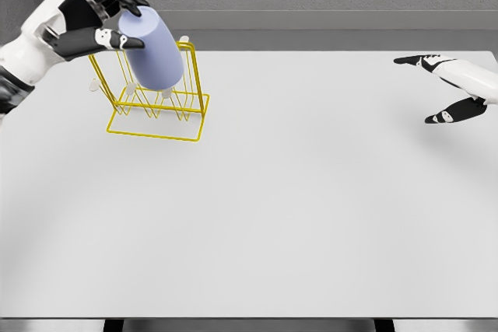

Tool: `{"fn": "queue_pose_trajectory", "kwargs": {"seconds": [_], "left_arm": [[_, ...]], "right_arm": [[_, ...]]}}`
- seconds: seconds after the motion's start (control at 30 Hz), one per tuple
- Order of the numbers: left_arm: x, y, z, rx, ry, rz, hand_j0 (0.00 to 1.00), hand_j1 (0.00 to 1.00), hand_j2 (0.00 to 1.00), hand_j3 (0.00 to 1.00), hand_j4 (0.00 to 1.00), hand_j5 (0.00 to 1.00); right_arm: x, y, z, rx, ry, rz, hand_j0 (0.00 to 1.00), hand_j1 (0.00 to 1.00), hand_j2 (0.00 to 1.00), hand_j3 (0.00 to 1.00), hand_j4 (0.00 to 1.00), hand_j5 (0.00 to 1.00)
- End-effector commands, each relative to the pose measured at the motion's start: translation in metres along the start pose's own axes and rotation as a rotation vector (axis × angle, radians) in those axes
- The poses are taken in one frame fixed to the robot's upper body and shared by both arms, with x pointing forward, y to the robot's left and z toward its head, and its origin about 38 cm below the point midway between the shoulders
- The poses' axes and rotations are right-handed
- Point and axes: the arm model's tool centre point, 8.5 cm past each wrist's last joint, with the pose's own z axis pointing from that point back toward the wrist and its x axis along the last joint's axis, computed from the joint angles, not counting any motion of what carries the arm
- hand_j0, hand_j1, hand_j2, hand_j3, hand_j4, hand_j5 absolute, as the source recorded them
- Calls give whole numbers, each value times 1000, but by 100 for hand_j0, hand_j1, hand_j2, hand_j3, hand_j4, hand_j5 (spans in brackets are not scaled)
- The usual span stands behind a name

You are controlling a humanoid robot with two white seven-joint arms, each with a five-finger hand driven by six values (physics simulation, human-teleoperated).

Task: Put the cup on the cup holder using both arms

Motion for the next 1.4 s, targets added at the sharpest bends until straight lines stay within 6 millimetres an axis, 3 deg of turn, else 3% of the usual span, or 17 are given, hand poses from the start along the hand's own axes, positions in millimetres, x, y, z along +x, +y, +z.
{"fn": "queue_pose_trajectory", "kwargs": {"seconds": [0.0, 1.37], "left_arm": [[-1, 0, 0, 1, 0, 3, 37, 37, 37, 37, 37, 37], [-18, -5, 7, 5, 39, 34, 40, 40, 40, 40, 40, 40]], "right_arm": [[0, -1, 0, -6, 0, -5, 100, 100, 100, 100, 100, 100], [0, 0, 1, -2, 1, -6, 100, 100, 100, 100, 100, 100]]}}
